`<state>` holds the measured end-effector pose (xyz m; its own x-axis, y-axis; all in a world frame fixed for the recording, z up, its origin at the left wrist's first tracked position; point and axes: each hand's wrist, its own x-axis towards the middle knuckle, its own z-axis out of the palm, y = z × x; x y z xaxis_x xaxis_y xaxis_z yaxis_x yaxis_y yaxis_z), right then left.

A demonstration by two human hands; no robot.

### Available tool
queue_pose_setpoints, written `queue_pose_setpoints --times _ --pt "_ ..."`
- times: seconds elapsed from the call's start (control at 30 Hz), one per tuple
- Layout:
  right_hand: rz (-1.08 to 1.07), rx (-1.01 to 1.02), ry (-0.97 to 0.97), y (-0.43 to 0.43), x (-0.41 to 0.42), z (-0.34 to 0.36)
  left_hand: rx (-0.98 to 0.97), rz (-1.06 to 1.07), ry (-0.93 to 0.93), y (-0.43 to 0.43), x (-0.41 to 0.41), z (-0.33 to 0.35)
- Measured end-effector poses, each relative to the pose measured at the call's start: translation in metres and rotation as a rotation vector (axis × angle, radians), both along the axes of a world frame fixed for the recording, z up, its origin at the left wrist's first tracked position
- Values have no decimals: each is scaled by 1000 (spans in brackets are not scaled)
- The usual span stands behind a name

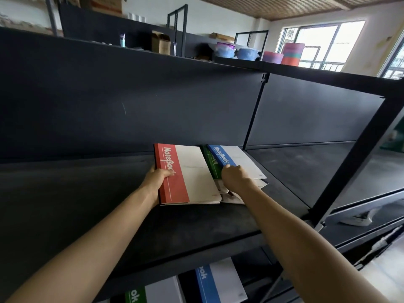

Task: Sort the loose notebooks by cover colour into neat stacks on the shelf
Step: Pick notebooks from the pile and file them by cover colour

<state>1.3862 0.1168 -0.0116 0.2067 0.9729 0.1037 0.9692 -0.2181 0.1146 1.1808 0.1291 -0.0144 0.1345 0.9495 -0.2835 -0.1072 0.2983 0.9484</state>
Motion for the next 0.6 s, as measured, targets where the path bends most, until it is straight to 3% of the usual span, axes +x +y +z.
queue_pose_setpoints --times 0.2,0.33,0.53,0.6 --pt "-25 -50 -163 -2 -5 5 -119 9 -20 -7 -14 3" --pt "14 6 -158 -7 -37 29 -109 35 -26 -10 -13 5" --pt "407 49 -272 -50 -126 37 -162 33 -298 -14 -1 7" --pt "517 18 -283 -56 -135 34 -181 23 -286 -12 -6 6"
